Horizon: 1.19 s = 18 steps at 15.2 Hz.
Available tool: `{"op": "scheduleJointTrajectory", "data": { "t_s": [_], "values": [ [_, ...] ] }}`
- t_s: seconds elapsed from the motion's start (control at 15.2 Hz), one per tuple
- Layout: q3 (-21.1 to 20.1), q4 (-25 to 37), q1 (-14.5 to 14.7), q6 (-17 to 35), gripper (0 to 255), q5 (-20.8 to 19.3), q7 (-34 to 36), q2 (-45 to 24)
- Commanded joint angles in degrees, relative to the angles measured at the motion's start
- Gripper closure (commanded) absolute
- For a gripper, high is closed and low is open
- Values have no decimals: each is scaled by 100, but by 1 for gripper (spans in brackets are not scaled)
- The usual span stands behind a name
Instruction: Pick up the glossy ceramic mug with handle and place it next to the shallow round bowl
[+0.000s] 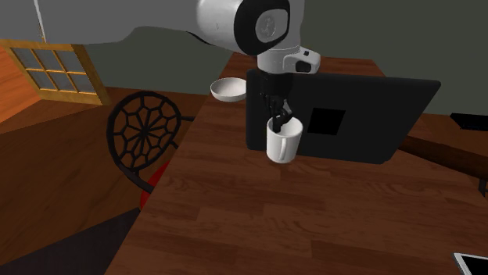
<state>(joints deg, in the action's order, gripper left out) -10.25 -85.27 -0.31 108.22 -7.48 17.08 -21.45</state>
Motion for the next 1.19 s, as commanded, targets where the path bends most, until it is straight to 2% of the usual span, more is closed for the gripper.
{"op": "scheduleJointTrajectory", "data": {
  "t_s": [0.0,0.59,1.12],
  "values": [
    [-6,146,10,-165,255,7,-5,19],
    [-16,840,41,-846,255,21,-53,7],
    [-265,1508,803,-1155,255,-182,889,-435]
  ]
}}
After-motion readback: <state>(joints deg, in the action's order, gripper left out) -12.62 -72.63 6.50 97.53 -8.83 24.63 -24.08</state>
